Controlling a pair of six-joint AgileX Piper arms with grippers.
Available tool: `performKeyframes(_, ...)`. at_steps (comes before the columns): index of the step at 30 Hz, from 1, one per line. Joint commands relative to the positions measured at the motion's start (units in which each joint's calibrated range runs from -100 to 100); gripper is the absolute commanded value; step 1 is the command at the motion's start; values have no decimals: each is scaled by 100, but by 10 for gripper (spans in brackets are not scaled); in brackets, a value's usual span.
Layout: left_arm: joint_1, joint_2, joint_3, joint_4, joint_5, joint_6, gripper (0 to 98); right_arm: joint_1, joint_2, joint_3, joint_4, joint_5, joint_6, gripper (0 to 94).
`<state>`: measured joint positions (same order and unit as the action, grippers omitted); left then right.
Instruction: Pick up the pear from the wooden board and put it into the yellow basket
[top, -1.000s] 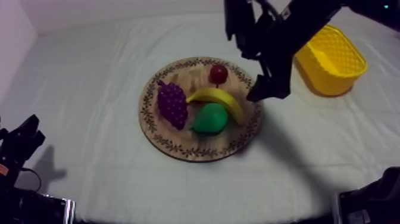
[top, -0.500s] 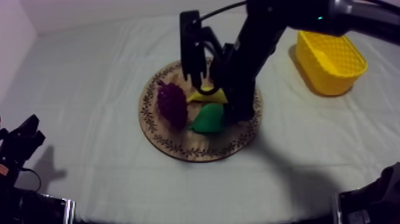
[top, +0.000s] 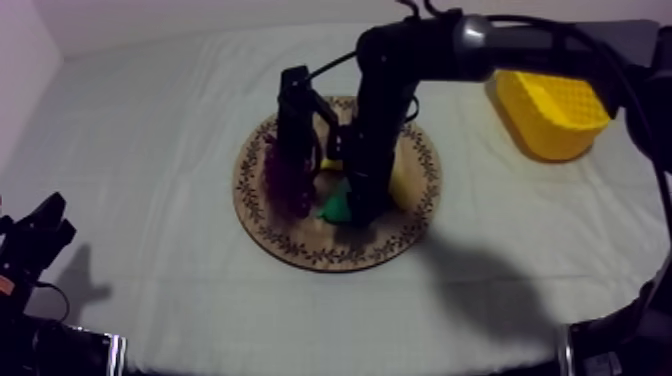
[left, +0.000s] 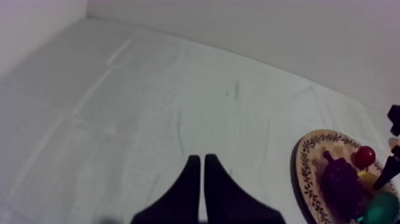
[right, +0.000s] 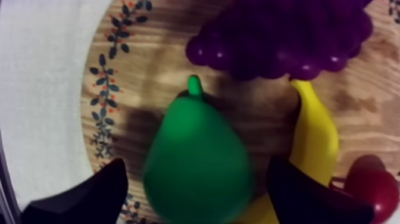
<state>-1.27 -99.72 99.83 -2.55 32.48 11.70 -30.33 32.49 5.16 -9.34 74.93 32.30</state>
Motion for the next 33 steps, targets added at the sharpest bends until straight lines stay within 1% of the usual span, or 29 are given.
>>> performKeyframes(1,0,-2,-5,-1,1,0,1,4,61,13,17,16,12,739)
performKeyframes(5,0,-2,-5,-1,1,0,1,2,136,75,40,-5,36,669)
performKeyframes(12,0,-2,-5,-1,1,0,1,80,102,73,-23,-1,127,472)
performKeyframes(15,0,-2,-5,-1,1,0,1,151,-5,69,-65,17,171,419)
performKeyframes(19,0,-2,-5,-1,1,0,1,272,-285,86,-75,173,201,405)
performKeyframes(23,0,-2,-5,-1,1,0,1,528,-813,-54,-92,463,217,410)
performKeyframes(26,0,-2,-5,-1,1,0,1,849,-1334,-195,-102,611,226,417)
performKeyframes(33,0,-2,-5,-1,1,0,1,1834,-2342,-432,-182,753,328,410)
